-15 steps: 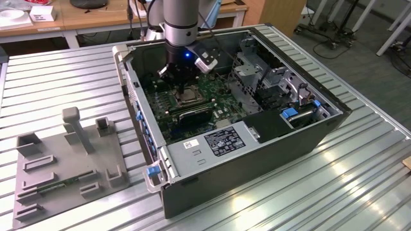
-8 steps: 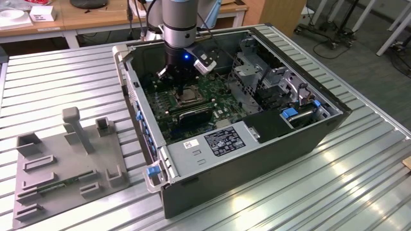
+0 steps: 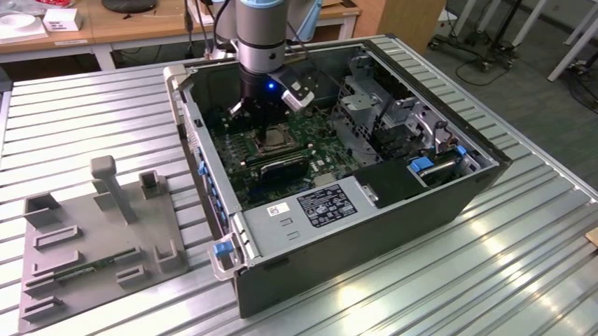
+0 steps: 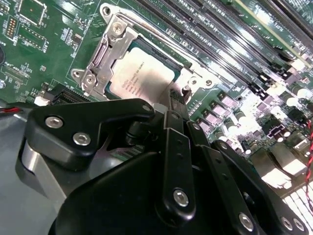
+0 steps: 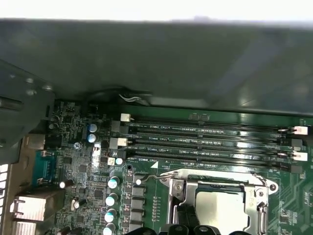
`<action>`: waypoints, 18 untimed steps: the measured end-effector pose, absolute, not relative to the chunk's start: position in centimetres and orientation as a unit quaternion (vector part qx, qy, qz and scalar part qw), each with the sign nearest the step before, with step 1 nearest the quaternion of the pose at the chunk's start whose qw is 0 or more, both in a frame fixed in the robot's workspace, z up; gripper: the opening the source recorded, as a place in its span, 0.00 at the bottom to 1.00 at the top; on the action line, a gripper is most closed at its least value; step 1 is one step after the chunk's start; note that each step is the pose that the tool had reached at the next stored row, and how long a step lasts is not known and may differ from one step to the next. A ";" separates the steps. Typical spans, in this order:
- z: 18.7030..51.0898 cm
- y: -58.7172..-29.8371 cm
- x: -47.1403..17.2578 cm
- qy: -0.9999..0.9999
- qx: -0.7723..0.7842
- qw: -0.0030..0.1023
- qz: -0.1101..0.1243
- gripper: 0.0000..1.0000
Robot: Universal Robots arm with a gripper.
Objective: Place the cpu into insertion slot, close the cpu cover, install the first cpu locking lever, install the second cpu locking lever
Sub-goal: 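Close the cpu cover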
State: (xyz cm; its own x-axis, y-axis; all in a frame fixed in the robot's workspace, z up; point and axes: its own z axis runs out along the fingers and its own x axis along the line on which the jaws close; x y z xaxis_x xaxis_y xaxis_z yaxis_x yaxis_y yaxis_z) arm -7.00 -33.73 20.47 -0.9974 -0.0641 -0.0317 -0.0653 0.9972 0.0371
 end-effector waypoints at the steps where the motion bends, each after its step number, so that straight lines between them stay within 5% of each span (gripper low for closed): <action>1: 20.4 -33.7 -7.0 0.999 -0.032 0.015 0.019 0.11; 18: 20.0 -33.7 -7.1 0.999 -0.032 0.015 0.019 0.11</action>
